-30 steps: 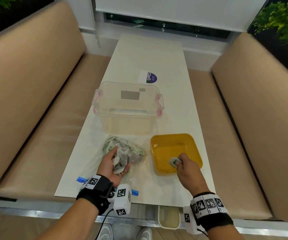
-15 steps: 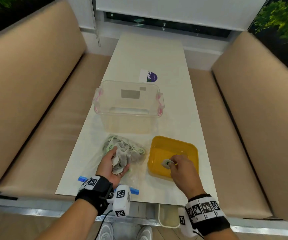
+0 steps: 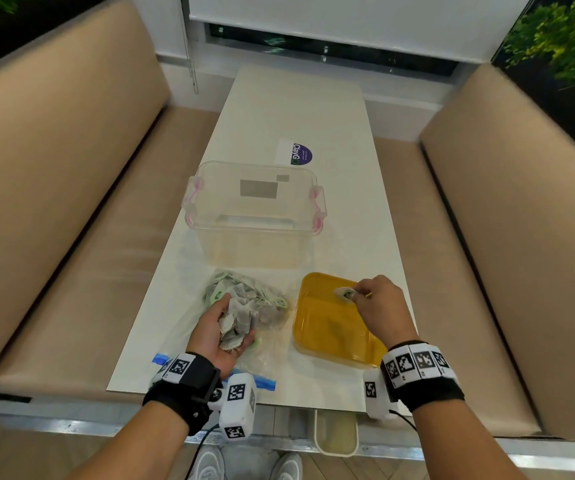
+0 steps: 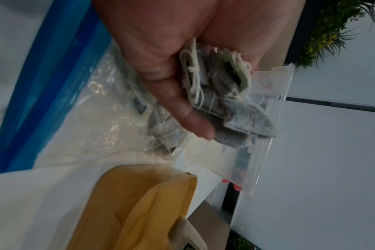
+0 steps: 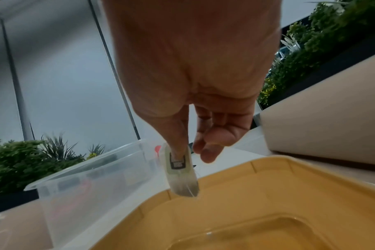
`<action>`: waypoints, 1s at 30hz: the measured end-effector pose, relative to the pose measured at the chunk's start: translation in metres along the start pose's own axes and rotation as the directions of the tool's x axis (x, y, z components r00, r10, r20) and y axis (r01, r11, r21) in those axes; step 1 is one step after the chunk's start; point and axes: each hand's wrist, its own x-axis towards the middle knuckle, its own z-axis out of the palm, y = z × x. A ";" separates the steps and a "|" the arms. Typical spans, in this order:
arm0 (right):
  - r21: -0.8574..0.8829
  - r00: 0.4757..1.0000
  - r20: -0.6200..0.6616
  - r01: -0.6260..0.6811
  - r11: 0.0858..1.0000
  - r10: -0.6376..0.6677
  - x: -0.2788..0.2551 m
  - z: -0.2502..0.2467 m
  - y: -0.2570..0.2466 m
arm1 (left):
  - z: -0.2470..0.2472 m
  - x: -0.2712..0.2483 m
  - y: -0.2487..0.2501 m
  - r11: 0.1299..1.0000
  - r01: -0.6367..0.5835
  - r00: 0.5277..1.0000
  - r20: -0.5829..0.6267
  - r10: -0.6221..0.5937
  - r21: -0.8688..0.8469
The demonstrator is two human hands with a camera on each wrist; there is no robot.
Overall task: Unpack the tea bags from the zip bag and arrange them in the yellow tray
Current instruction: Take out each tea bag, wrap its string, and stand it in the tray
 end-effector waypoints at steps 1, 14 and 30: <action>0.011 1.000 -0.001 -0.003 1.000 0.003 0.002 0.002 0.000 | -0.002 0.001 0.000 1.000 -0.001 1.000 -0.007 0.001 0.004; -0.024 0.987 0.155 0.051 0.998 -0.047 0.031 0.025 -0.010 | -0.001 -0.001 0.000 1.000 -0.008 1.000 -0.024 0.008 0.016; -0.186 0.977 0.161 0.172 0.967 -0.143 0.030 0.042 -0.025 | 0.003 -0.004 -0.001 1.000 -0.015 0.999 -0.043 0.016 0.020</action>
